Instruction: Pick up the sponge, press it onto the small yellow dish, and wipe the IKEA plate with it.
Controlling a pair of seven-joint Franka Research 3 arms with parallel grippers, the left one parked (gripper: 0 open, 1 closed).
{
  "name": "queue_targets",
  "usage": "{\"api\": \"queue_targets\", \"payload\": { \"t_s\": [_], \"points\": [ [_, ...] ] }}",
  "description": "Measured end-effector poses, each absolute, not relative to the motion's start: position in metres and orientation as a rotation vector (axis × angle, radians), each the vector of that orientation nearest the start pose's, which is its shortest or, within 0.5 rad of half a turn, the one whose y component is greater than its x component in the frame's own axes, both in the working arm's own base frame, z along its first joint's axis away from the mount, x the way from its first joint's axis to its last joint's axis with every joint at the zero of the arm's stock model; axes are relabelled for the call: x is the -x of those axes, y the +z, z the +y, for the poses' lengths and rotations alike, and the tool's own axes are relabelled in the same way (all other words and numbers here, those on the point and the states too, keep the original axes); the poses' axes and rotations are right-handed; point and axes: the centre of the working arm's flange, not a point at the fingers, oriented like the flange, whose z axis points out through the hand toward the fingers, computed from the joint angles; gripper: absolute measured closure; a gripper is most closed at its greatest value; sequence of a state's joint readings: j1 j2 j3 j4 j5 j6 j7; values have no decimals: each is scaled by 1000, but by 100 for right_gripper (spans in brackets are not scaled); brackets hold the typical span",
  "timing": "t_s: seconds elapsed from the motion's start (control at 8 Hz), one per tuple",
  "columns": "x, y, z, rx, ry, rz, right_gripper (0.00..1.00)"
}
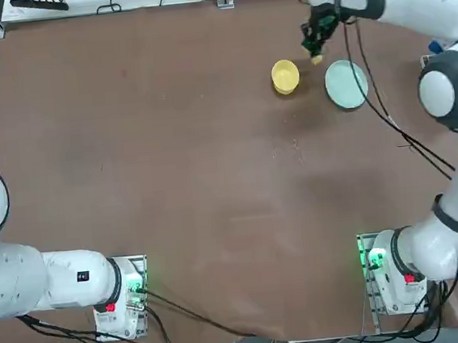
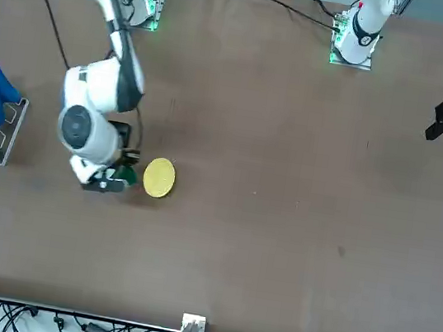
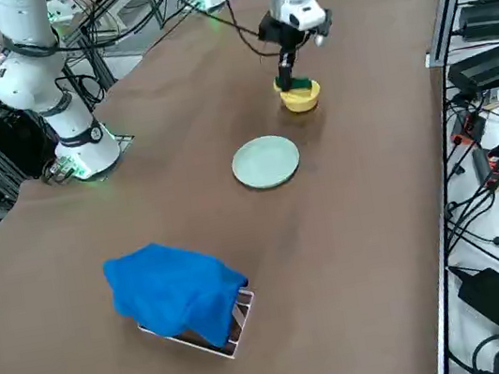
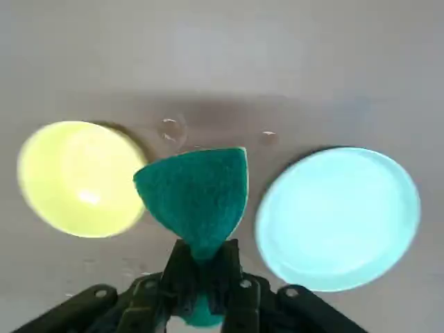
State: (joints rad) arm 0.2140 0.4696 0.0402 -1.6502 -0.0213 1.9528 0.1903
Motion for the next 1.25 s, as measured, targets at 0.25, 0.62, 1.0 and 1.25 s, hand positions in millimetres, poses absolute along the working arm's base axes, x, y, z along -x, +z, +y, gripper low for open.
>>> {"api": "queue_targets", "payload": {
  "t_s": [0.25,0.62,1.0,1.25],
  "points": [
    [-619,308,105,3153,223,-131,90],
    [-572,249,47,3139,193,-141,90],
    [-546,219,30,3135,185,-138,90],
    [-543,218,31,3134,189,-141,90]
  ]
}}
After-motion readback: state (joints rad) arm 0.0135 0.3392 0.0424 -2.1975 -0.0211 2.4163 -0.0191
